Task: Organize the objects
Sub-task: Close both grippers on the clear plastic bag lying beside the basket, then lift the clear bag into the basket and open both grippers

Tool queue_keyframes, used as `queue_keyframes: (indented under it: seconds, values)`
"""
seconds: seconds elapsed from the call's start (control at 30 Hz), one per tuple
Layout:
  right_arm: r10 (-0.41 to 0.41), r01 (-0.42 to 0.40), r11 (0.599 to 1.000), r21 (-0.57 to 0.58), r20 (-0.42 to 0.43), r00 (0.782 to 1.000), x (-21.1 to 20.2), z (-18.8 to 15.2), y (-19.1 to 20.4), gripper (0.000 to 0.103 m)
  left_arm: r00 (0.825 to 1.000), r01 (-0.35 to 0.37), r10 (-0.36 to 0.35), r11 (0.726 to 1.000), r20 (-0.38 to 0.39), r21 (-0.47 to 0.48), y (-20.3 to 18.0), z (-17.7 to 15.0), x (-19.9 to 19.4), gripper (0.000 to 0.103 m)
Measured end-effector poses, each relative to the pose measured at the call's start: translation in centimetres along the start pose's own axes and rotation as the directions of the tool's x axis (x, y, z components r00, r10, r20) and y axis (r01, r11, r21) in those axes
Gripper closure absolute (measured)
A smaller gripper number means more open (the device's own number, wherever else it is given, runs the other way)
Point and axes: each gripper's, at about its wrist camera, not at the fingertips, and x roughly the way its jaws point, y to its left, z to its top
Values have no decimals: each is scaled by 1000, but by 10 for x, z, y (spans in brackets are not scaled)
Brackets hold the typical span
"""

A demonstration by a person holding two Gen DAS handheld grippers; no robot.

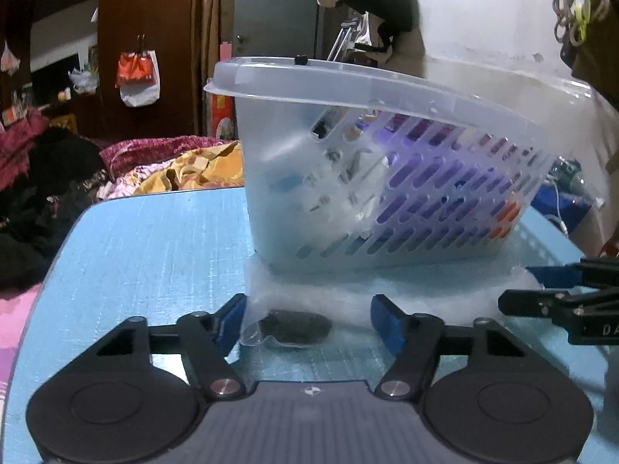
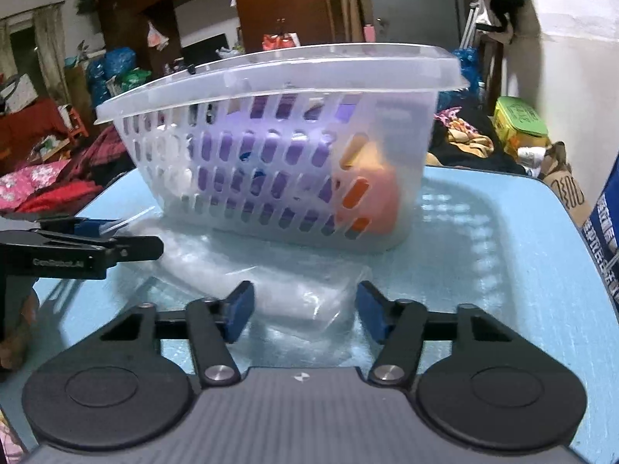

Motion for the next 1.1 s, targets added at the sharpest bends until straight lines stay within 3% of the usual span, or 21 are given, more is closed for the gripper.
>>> queue_keyframes:
  seconds: [0.13, 0.27, 0.4, 0.47, 0.7, 0.83, 0.93, 1.03, 1.1]
  values:
    - [14, -13, 1000, -19, 14, 1000, -2, -2, 1, 56, 1000, -3, 3, 1000, 19, -29, 7, -3, -8, 58]
    - [72, -72, 997, -11, 19, 997, -6, -5, -2, 77, 999, 23, -22, 1000, 30, -19, 8, -6, -14, 65]
    - [56, -54, 998, -46, 42, 998, -12, -6, 5, 81, 997, 48, -47, 999, 61, -14, 4, -10, -24, 75]
    - [54, -51, 997, -52, 60, 997, -18, -7, 6, 82, 994, 67, -64, 997, 86, -24, 4, -13, -32, 85]
    - [74, -63, 994, -84, 137, 988, -46, -16, 8, 82, 979, 121, -116, 993, 168, -16, -7, -26, -58, 89]
    - [93, -76, 993, -87, 202, 975, -66, -18, 10, 82, 955, 141, -131, 990, 266, -16, -13, -31, -87, 89]
    - [110, -76, 989, -126, 286, 952, -98, -14, 20, 82, 914, 130, -126, 991, 385, 15, -23, -25, -125, 89]
    - [109, -48, 985, -163, 389, 915, -129, 9, 30, 82, 875, 123, -129, 991, 466, 43, -31, 4, -153, 89]
    - [106, -34, 984, -172, 429, 897, -139, 31, 32, 82, 860, 107, -121, 993, 496, 57, -37, 32, -160, 89]
